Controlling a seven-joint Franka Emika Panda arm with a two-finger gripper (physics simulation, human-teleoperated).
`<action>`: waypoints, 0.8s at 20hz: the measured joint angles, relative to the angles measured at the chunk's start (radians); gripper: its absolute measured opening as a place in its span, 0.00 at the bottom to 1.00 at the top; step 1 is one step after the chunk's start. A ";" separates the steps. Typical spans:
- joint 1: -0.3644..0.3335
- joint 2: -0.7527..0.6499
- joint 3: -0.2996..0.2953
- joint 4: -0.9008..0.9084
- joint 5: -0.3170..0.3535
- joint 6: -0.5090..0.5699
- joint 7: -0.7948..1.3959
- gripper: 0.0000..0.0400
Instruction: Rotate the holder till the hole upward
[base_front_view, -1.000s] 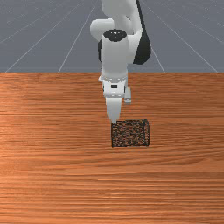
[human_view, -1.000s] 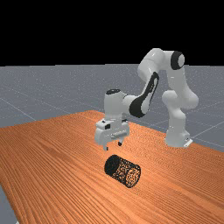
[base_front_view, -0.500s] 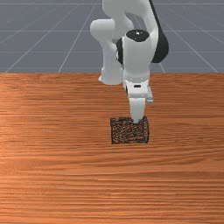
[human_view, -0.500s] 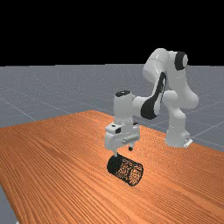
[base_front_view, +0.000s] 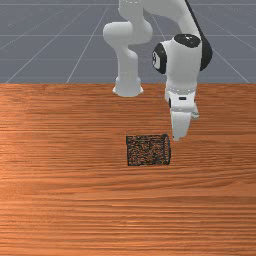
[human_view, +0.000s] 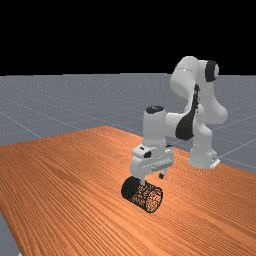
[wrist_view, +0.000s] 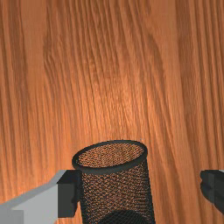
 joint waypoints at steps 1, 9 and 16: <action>0.010 0.005 0.000 0.008 -0.001 -0.003 0.023 1.00; 0.016 0.181 0.016 0.106 0.003 -0.006 -0.012 1.00; 0.149 0.256 -0.091 0.123 0.033 0.068 0.440 1.00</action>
